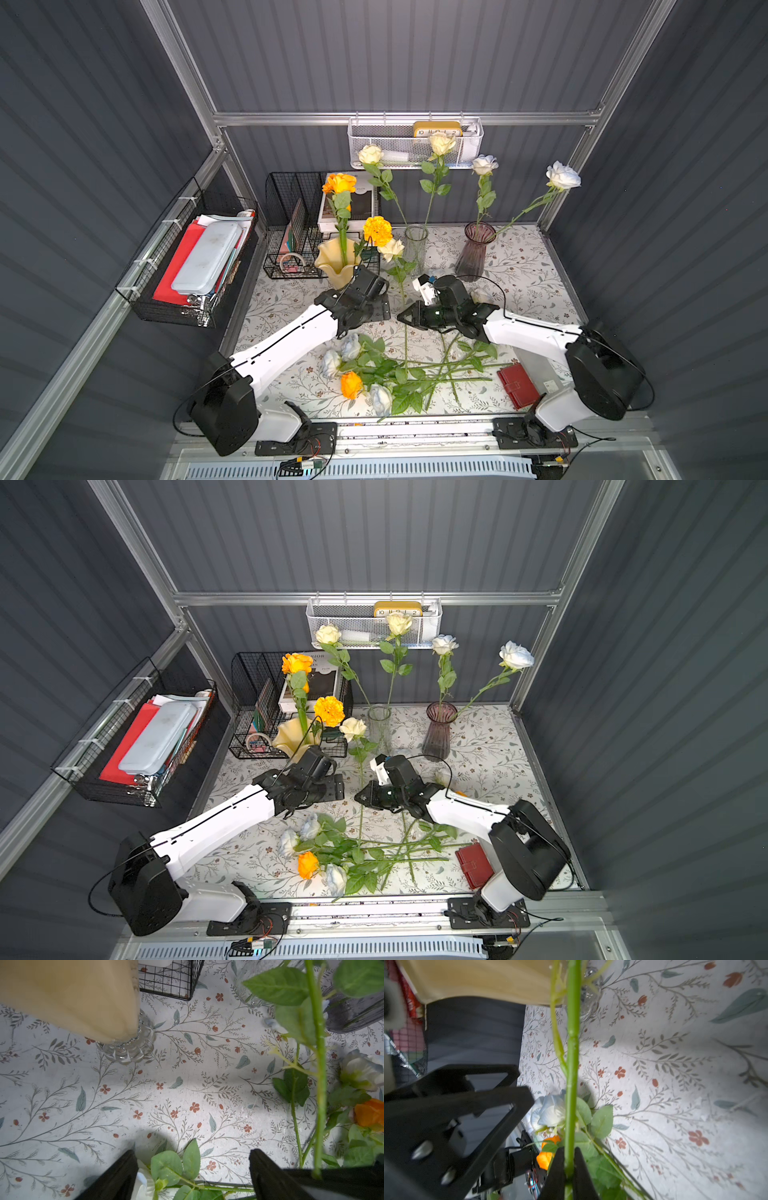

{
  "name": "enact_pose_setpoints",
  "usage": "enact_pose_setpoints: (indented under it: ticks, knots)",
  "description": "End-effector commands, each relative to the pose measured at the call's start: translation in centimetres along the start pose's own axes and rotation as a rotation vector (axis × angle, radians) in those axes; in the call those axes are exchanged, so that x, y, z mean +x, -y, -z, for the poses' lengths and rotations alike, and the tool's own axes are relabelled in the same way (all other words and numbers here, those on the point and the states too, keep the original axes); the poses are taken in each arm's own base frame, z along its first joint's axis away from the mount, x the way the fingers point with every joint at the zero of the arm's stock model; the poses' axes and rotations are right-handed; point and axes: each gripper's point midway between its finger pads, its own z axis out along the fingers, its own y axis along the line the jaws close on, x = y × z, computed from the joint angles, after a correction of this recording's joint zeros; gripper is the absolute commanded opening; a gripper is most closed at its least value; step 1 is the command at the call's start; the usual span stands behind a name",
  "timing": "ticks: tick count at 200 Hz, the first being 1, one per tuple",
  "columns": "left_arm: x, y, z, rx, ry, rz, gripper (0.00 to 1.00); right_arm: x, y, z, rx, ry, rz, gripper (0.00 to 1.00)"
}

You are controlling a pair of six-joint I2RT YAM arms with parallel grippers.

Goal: Arrange the flowers in different vases according to their colors
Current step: Pick up the flower at the center of the board.

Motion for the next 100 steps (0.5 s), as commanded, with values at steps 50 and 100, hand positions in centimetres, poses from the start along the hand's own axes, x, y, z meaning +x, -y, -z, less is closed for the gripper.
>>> enact_pose_setpoints:
  ticks: [50,100]
  knots:
    - [1.8,-1.9,-1.5,-0.007,-0.021,0.035,0.86,11.3,-1.9,11.0,0.055,-0.187,0.027,0.0]
    - [1.3,-2.0,-2.6,0.002,-0.019,0.023,0.86,8.7,-5.4,20.2,0.07,0.081,0.165,0.0]
